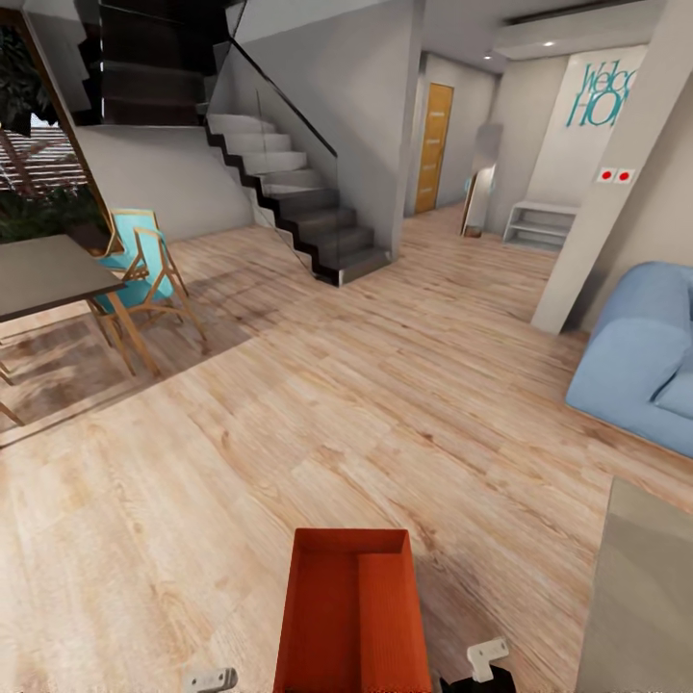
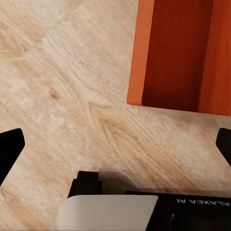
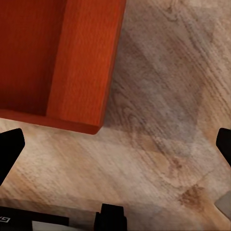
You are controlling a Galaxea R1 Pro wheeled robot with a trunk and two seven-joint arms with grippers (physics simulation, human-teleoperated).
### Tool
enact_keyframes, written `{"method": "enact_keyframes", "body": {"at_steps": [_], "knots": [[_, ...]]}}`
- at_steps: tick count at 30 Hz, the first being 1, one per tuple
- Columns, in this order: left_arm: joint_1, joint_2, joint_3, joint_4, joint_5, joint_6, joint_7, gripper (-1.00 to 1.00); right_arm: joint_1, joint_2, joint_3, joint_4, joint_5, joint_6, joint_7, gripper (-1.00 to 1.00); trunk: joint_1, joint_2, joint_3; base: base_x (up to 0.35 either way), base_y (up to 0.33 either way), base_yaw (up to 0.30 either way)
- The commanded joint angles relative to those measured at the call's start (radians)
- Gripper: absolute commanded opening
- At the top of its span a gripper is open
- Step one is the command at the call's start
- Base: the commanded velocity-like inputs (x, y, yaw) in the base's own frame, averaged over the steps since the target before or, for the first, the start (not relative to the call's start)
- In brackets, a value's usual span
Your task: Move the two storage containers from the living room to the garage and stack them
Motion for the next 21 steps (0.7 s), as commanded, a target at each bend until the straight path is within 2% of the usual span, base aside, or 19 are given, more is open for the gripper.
{"method": "enact_keyframes", "body": {"at_steps": [1,5,7,10,13,21], "knots": [[0.0,-0.002,0.0,-0.002,0.01,0.009,-0.002,1.0,0.0,-0.001,0.001,-0.001,0.009,0.001,0.001,1.0,0.0,0.0,-0.002,0.0,0.0,0.0],[0.0,-0.009,0.0,-0.002,0.01,0.01,-0.003,1.0,0.0,-0.001,0.0,-0.001,0.009,0.001,0.001,1.0,0.0,0.0,-0.009,0.0,0.0,0.0],[0.0,-0.011,0.0,-0.004,0.01,0.01,-0.002,1.0,0.0,-0.001,0.0,-0.001,0.009,0.001,0.001,1.0,0.008,-0.014,-0.017,0.0,0.0,0.0],[-0.001,-0.012,0.0,-0.072,0.01,0.01,-0.002,1.0,-0.001,-0.001,-0.001,-0.011,0.008,-0.009,0.001,1.0,0.019,-0.035,-0.028,0.0,0.0,0.0],[-0.001,-0.012,-0.001,-0.144,0.008,0.012,-0.002,1.0,-0.001,-0.001,-0.001,-0.028,0.008,-0.052,0.0,1.0,0.019,-0.035,-0.028,0.0,0.0,0.0],[-0.012,-0.016,-0.007,-0.177,0.003,0.016,-0.003,1.0,-0.018,-0.001,-0.001,-0.069,0.008,-0.064,0.001,1.0,0.019,-0.035,-0.028,0.0,0.0,0.0]]}}
